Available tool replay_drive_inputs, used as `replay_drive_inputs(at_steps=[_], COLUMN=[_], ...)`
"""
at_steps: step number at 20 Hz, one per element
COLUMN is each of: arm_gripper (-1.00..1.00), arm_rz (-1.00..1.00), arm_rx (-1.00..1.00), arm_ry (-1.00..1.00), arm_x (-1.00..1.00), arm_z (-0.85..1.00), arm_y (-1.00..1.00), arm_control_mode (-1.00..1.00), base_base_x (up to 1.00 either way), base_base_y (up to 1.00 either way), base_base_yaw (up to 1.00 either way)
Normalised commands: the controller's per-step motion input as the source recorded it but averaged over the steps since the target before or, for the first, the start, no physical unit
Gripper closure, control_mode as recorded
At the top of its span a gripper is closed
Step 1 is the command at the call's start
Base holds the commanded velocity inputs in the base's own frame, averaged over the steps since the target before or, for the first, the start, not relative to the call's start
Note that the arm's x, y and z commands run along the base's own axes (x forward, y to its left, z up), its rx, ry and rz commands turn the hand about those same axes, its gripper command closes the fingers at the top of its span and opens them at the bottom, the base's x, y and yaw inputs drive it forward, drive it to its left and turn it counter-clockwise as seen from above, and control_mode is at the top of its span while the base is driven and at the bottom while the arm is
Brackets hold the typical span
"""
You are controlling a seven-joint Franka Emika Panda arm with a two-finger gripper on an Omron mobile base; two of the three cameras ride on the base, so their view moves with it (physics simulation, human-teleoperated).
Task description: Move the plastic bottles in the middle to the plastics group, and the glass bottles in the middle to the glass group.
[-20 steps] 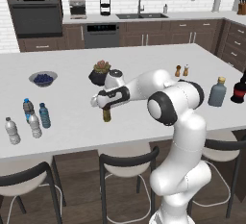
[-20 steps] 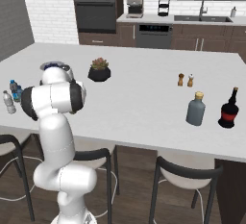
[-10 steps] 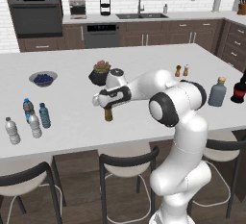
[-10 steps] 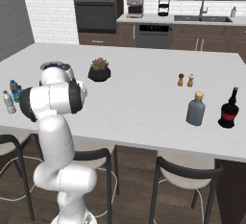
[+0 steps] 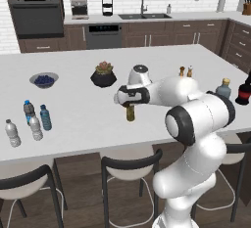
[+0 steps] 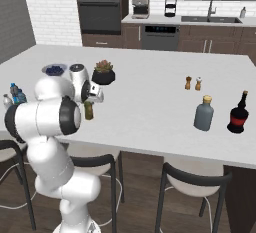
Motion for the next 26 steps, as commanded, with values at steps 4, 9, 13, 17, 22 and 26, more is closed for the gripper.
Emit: replay_drive_inputs(at_steps=[4,9,13,17,22,26], arm_gripper=[1.0,1.0,1.0,1.0,1.0,1.0], arm_rz=[-0.12,-0.12,-0.13,-0.14,-0.15,-0.15], arm_rx=[0.0,0.0,0.0,0.0,0.0,0.0], arm_ry=[-0.02,0.0,0.0,0.0,0.0,0.0], arm_x=[-0.3,-0.12,0.0,0.0,0.0,0.0], arm_z=[0.37,0.38,0.35,0.21,0.04,0.0], arm_y=[-1.0,-1.0,-1.0,-1.0,-1.0,-1.0], arm_control_mode=[-1.0,-1.0,-1.0,-1.0,-1.0,-1.0], base_base_x=[0.0,0.0,0.0,0.0,0.0,0.0], base_base_y=[0.0,0.0,0.0,0.0,0.0,0.0], base_base_yaw=[0.0,0.0,0.0,0.0,0.0,0.0])
